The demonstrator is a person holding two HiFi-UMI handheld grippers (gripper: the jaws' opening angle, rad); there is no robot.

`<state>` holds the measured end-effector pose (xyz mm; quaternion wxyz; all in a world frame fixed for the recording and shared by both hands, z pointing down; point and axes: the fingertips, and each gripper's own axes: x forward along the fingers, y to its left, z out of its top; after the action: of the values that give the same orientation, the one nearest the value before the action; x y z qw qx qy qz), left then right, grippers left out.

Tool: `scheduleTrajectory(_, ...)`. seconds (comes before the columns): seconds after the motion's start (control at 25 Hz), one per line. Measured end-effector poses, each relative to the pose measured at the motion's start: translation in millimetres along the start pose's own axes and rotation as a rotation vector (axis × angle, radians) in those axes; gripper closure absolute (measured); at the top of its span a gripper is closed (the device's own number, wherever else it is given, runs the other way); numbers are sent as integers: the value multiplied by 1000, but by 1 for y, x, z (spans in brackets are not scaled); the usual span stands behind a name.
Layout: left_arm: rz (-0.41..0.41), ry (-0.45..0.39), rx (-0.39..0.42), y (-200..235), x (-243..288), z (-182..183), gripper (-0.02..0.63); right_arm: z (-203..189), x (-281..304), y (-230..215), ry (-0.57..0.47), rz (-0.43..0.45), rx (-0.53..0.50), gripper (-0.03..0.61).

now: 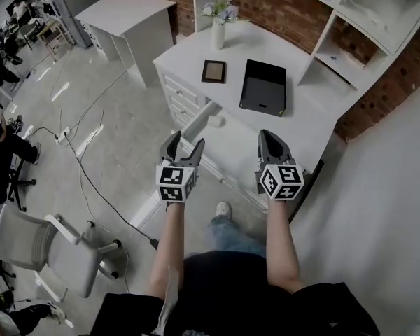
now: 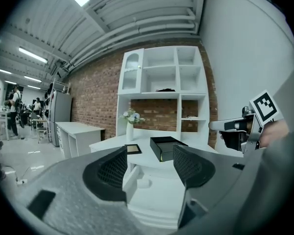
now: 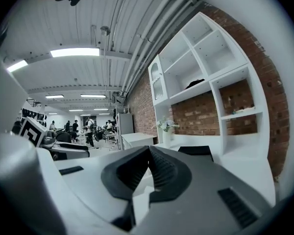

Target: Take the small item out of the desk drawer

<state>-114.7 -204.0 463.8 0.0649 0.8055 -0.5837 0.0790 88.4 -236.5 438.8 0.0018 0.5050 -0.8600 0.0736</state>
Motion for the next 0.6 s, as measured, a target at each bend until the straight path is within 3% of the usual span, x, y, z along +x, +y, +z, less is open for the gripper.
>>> scheduleTrajectory(0.32,17,73,-40,20,107,-10,344,-5,87,-49,48,33,-10,580)
scheduleTrajectory(0.6,2,137,-48,17,150,-22,342,-15,118,-69,84,37,28,580)
